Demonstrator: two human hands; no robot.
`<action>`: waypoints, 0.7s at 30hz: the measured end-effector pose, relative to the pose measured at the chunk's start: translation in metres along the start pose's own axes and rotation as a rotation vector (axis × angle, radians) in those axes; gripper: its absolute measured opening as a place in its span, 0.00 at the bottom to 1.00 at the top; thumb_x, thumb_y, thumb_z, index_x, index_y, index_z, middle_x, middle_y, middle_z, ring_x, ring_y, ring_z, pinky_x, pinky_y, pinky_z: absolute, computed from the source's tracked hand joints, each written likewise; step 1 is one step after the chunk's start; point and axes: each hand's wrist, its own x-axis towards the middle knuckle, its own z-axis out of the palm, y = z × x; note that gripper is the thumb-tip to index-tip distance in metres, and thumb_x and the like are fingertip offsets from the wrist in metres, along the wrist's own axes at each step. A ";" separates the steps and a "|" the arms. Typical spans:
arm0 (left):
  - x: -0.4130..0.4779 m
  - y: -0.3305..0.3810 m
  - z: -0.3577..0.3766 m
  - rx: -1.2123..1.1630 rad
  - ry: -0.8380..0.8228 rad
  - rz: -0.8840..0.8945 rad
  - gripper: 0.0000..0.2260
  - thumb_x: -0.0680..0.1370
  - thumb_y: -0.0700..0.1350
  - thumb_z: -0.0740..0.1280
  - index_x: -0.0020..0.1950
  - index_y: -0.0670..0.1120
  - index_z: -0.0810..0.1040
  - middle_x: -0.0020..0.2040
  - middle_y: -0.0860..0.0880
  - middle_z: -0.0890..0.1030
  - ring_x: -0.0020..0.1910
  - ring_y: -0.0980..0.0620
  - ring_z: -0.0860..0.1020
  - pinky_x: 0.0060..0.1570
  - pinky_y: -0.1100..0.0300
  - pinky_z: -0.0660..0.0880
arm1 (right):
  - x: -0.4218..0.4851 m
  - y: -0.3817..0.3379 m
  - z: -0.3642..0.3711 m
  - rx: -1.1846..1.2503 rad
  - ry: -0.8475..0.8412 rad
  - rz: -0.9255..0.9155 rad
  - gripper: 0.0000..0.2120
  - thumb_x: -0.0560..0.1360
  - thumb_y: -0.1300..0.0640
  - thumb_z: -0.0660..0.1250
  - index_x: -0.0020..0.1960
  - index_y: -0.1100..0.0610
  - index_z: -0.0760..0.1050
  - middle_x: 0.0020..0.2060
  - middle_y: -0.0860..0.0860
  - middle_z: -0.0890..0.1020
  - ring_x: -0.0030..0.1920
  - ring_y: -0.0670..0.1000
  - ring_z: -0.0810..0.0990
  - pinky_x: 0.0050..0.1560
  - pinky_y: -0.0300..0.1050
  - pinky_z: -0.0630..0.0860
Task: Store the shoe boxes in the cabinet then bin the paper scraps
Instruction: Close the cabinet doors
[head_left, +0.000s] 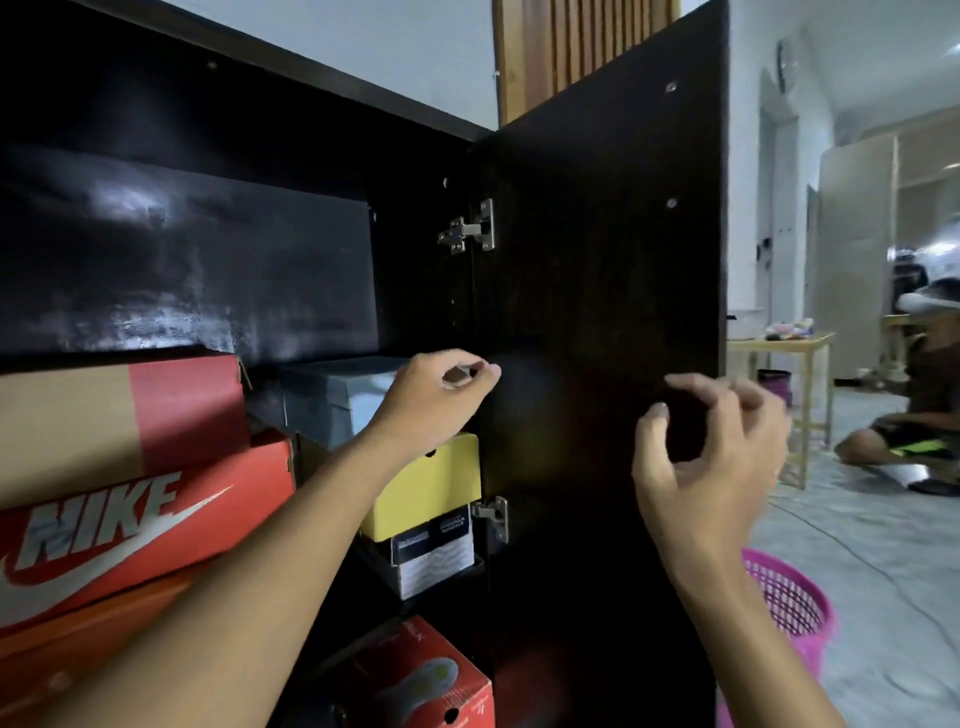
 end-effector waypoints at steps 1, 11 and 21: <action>-0.004 0.010 0.003 -0.022 -0.032 0.023 0.09 0.77 0.55 0.67 0.51 0.54 0.83 0.46 0.56 0.83 0.48 0.59 0.80 0.46 0.63 0.74 | 0.006 0.006 -0.005 -0.028 -0.007 0.130 0.18 0.74 0.54 0.68 0.63 0.52 0.74 0.61 0.52 0.70 0.63 0.55 0.69 0.64 0.52 0.67; -0.038 0.069 0.009 -0.153 -0.226 0.077 0.22 0.77 0.61 0.64 0.70 0.61 0.70 0.54 0.62 0.78 0.57 0.60 0.77 0.64 0.50 0.74 | -0.006 0.032 -0.012 0.193 -0.404 0.412 0.24 0.75 0.41 0.64 0.70 0.44 0.69 0.63 0.44 0.79 0.64 0.47 0.77 0.66 0.57 0.74; -0.059 0.027 -0.043 -0.145 0.078 0.183 0.31 0.79 0.53 0.65 0.78 0.61 0.54 0.76 0.60 0.62 0.74 0.62 0.60 0.74 0.58 0.58 | -0.086 -0.066 0.044 0.558 -0.800 0.030 0.30 0.77 0.36 0.61 0.76 0.34 0.53 0.77 0.39 0.60 0.76 0.39 0.58 0.74 0.39 0.60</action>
